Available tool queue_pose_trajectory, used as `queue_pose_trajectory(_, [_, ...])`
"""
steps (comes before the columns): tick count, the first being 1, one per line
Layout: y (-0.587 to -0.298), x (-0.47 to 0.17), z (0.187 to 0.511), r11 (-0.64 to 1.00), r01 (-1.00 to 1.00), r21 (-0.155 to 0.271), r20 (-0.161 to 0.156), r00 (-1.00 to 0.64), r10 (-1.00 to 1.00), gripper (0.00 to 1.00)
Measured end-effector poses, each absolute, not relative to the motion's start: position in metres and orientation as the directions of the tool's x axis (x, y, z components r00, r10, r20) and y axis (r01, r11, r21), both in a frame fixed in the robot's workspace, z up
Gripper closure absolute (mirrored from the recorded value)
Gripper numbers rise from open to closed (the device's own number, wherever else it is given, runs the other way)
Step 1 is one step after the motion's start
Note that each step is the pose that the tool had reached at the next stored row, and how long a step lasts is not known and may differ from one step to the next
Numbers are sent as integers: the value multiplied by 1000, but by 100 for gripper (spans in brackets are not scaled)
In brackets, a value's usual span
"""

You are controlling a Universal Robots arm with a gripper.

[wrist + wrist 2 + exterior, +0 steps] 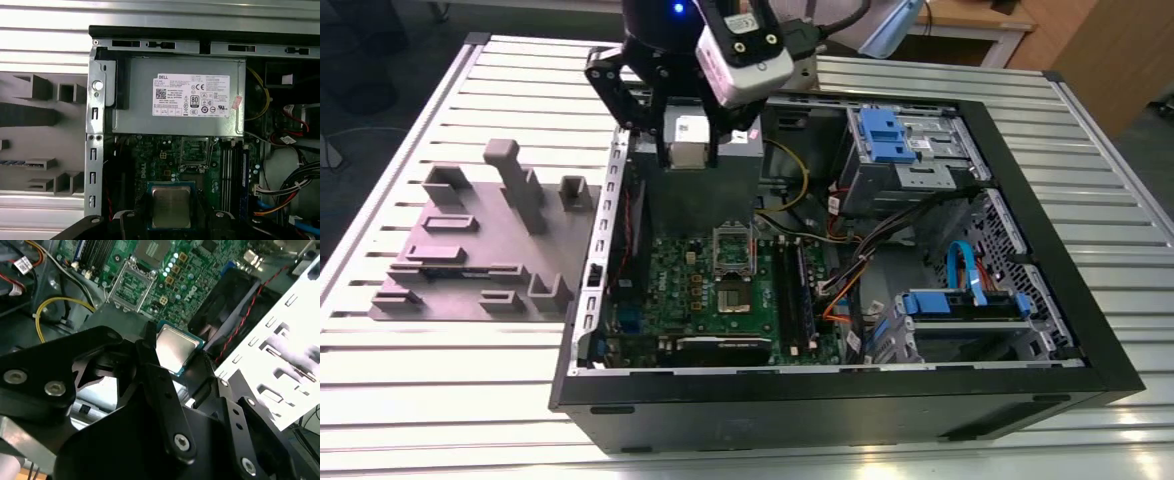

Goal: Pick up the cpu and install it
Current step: 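Pick up the cpu and move it towards the insertion slot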

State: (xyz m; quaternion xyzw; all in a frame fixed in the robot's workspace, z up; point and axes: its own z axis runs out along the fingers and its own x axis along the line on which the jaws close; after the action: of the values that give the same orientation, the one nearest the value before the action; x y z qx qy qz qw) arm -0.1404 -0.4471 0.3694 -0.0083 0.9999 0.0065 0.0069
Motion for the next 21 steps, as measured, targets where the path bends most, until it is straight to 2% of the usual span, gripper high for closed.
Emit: queue_pose_trajectory(21, [-448,-90,365,999,36,13,-14,-999,36,53])
